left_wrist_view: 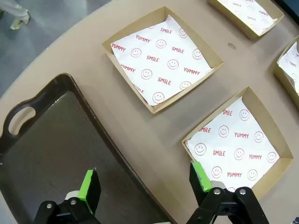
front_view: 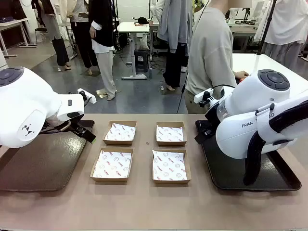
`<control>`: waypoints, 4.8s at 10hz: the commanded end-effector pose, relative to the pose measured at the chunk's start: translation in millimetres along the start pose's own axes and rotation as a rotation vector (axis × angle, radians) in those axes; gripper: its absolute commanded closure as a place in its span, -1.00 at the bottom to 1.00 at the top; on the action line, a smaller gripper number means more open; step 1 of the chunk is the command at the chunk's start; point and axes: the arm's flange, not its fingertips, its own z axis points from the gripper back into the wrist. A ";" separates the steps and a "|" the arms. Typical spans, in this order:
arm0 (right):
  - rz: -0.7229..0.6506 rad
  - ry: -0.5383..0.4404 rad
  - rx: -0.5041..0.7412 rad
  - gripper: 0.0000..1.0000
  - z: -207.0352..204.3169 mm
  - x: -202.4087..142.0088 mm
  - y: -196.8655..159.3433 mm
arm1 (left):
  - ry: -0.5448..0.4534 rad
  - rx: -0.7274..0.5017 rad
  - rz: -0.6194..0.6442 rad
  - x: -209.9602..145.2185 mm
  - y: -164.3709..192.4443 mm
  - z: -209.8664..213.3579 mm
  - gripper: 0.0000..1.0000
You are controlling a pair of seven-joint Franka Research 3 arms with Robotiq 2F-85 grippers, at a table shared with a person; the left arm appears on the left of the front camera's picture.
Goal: Individually package the donuts and arrange them on the tray.
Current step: Pick up one Paper togo box.
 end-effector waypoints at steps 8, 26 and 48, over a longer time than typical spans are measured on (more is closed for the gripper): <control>0.000 0.000 0.000 -1.00 0.0 0.0 0.0 | 0.000 0.000 0.000 0.0 -0.1 0.0 -1.00; -0.067 0.369 0.082 -1.00 184.4 -46.6 36.3 | 0.204 -0.201 -0.294 -55.0 37.6 181.3 -1.00; -0.840 -0.209 1.107 -1.00 186.1 -320.1 -129.3 | -0.117 -0.952 0.927 -228.3 218.7 146.7 -1.00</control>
